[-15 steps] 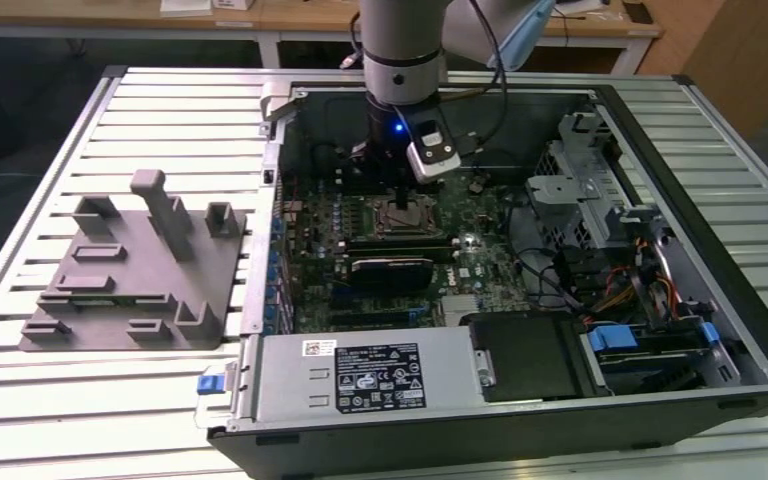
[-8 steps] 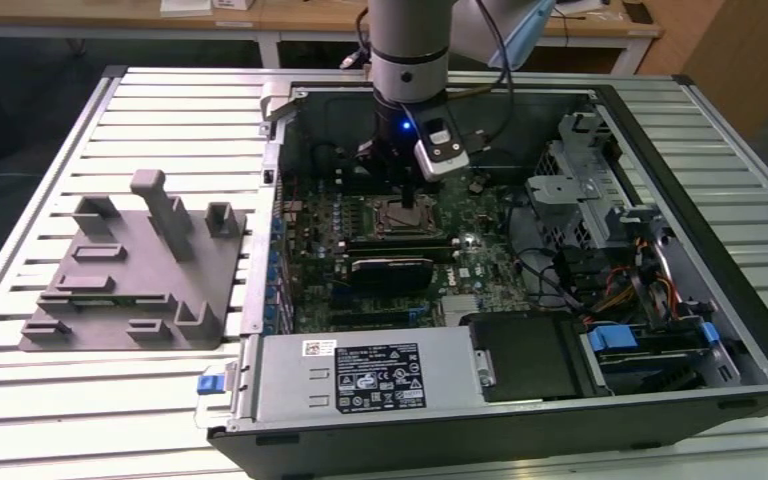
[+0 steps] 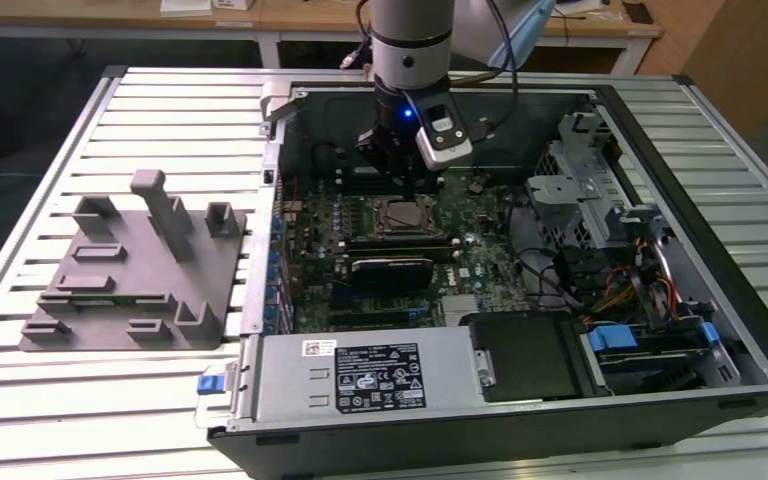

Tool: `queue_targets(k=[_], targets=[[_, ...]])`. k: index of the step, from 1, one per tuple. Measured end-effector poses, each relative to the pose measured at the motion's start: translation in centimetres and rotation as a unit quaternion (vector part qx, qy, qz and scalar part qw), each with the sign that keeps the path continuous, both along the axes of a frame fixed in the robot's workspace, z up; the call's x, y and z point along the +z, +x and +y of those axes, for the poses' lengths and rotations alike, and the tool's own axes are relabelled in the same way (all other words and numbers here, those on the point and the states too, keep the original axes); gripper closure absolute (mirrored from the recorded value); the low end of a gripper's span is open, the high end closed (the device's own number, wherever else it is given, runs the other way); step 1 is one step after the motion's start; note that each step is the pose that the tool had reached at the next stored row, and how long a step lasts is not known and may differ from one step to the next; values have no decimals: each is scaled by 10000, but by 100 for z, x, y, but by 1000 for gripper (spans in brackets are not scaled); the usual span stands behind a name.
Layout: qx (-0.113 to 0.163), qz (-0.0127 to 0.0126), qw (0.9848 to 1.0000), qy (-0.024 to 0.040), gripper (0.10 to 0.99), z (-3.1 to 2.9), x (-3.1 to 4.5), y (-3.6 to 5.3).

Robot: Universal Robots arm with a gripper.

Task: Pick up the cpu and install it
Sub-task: 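Install the first cpu locking lever, then install the second cpu locking lever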

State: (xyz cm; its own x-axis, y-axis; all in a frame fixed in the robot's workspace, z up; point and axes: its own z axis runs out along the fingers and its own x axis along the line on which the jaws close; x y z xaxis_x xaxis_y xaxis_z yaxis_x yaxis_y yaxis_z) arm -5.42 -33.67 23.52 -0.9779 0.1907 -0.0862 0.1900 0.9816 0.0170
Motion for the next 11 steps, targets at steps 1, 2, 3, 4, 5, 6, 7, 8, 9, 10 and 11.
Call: queue_targets(k=[1,2,3,4,5,6,7,8,9,10,11], targets=[[0,0,10000,1,980,0,0,0],[0,0,10000,0,980,0,5,0],[0,0,10000,0,980,0,10,0],[0,1,10000,-1,980,0,10,0],[0,0,10000,0,980,0,11,0],[0,1,10000,-1,980,0,11,0],[0,1,10000,-1,980,0,11,0],[0,0,10000,-1,980,0,12,0],[0,0,10000,-1,980,0,12,0],[0,0,10000,0,980,0,12,0],[0,0,10000,0,980,0,13,0]])
